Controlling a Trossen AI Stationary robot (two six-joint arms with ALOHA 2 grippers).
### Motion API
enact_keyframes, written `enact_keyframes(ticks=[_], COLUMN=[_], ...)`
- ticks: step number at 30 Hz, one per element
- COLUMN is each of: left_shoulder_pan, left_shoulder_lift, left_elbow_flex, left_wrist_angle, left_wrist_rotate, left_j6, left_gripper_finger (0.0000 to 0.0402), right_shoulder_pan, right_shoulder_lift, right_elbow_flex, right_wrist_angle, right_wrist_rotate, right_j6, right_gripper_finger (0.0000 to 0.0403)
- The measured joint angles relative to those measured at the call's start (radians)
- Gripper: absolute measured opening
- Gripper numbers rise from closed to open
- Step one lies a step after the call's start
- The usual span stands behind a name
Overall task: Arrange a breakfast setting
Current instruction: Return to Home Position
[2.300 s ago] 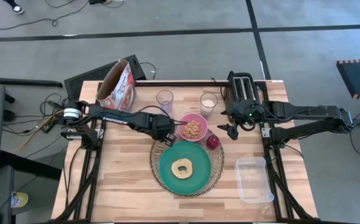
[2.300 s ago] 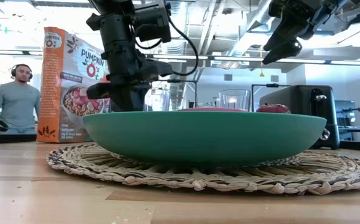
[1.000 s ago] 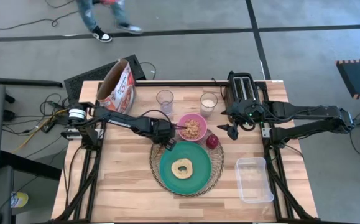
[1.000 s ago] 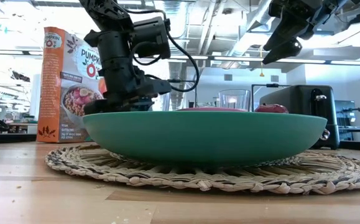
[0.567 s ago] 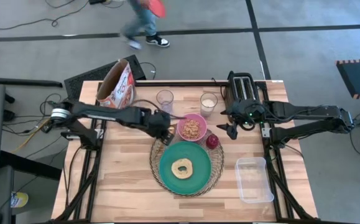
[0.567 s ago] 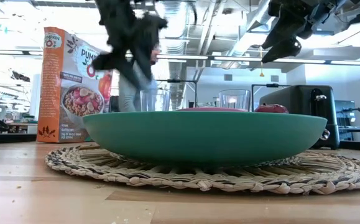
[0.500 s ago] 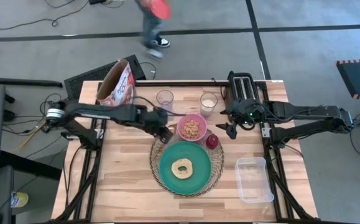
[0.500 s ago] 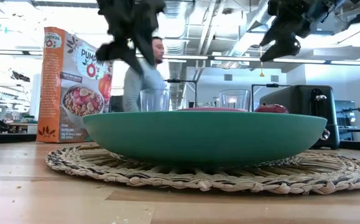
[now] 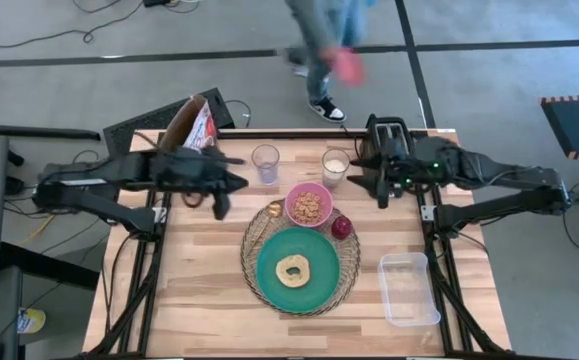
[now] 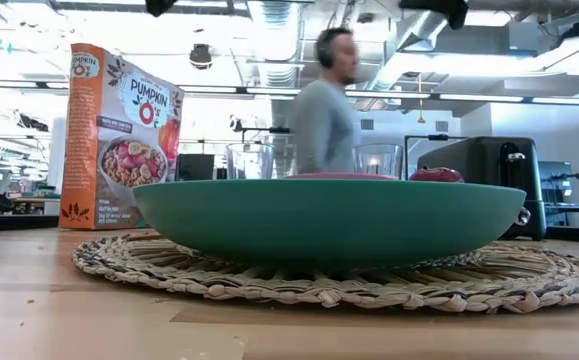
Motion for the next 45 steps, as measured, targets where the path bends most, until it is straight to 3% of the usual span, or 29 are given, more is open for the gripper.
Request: enact_keyframes(ticks=[4, 9, 11, 13, 17, 24, 28, 33, 40, 45], left_shoulder_pan=[0.001, 0.000, 0.001, 0.000, 0.000, 0.001, 0.000, 0.000, 0.000, 0.001], left_shoulder_lift=[-0.105, -0.292, -0.375, -0.452, -0.580, -0.691, -0.712, -0.788, -0.943, -1.059], left_elbow_flex=[-0.048, -0.226, -0.301, -0.363, -0.444, -0.473, -0.506, -0.661, -0.889, -1.004], left_wrist_angle=[0.031, 0.138, 0.182, 0.195, 0.172, 0.095, 0.141, 0.356, 0.558, 0.562], left_wrist_rotate=[0.050, 0.101, 0.103, 0.096, 0.070, 0.010, 0.118, 0.210, 0.169, 0.140], left_j6=[0.062, 0.064, 0.041, 0.009, -0.075, -0.130, 0.052, 0.137, 0.160, 0.152], left_gripper_finger=[0.0005, 0.0001, 0.0002, 0.0002, 0.0002, 0.0002, 0.0002, 0.0002, 0.0002, 0.0002], right_shoulder_pan=[0.032, 0.065, 0.082, 0.096, 0.116, 0.118, 0.118, 0.120, 0.120, 0.119], right_shoulder_lift=[-0.053, -0.148, -0.191, -0.235, -0.317, -0.359, -0.360, -0.424, -0.614, -0.753], right_elbow_flex=[-0.026, -0.094, -0.129, -0.161, -0.206, -0.209, -0.226, -0.347, -0.556, -0.657], right_wrist_angle=[0.062, 0.081, 0.112, 0.151, 0.155, 0.093, 0.118, 0.179, 0.307, 0.332], right_wrist_rotate=[0.002, 0.004, 0.008, 0.026, 0.065, 0.066, 0.063, 0.059, 0.058, 0.061], right_j6=[0.041, 0.092, 0.107, 0.123, 0.170, 0.169, 0.056, 0.024, 0.024, -0.008], right_gripper_finger=[0.0178, 0.0043, 0.0018, 0.0023, 0.0077, 0.0136, 0.0145, 0.0147, 0.0147, 0.0147])
